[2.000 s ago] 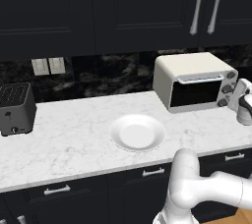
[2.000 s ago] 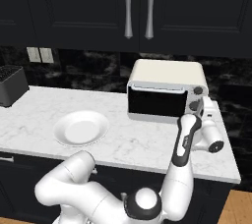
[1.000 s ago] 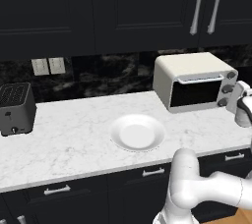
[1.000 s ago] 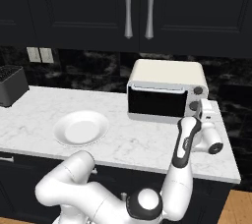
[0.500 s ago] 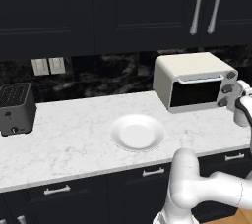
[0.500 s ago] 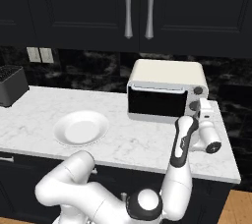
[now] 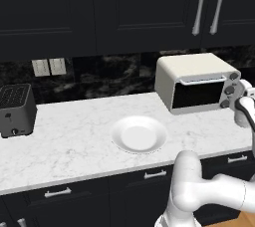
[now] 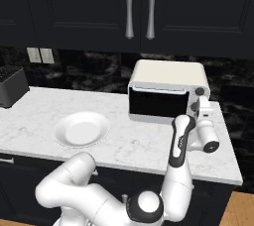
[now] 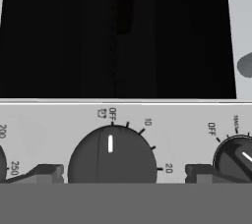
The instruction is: Pick up the kebab skewer and baguette bread, and place them inside the toaster oven. Close the toaster oven door and start by setting the timer.
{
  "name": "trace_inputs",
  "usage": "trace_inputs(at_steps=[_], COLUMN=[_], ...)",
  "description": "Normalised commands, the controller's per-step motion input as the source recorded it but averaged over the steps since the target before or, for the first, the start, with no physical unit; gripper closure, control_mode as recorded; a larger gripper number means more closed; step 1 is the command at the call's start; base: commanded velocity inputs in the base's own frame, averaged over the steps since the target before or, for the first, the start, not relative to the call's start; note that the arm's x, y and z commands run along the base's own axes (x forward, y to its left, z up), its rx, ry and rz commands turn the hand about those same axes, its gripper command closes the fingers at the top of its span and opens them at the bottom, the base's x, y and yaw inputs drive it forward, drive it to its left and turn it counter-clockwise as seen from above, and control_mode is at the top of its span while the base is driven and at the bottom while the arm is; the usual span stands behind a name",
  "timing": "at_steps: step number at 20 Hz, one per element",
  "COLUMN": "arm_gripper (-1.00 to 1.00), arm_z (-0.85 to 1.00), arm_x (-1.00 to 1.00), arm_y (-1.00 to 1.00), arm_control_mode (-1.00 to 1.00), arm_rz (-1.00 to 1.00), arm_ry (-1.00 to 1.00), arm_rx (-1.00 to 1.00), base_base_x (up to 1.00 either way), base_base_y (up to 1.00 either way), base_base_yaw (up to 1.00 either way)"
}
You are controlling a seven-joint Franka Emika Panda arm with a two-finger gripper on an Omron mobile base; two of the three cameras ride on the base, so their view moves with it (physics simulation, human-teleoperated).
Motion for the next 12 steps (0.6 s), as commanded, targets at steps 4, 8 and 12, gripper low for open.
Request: trace_inputs(at_steps=[4, 8, 12], arm_gripper=[-1.0, -1.0, -1.0], arm_z=[0.0, 0.0, 0.0], arm_x=[0.0, 0.0, 0.0], arm_y=[0.04, 0.0, -0.01], arm_control_mode=[-1.0, -1.0, -1.0], arm_rz=[-0.06, -0.04, -0.03], arm_ry=[0.0, 0.0, 0.0], arm_rx=[0.0, 0.0, 0.0], base_base_x=[0.0, 0.0, 0.0], base_base_y=[0.0, 0.0, 0.0], base_base_yaw=[0.0, 0.0, 0.0])
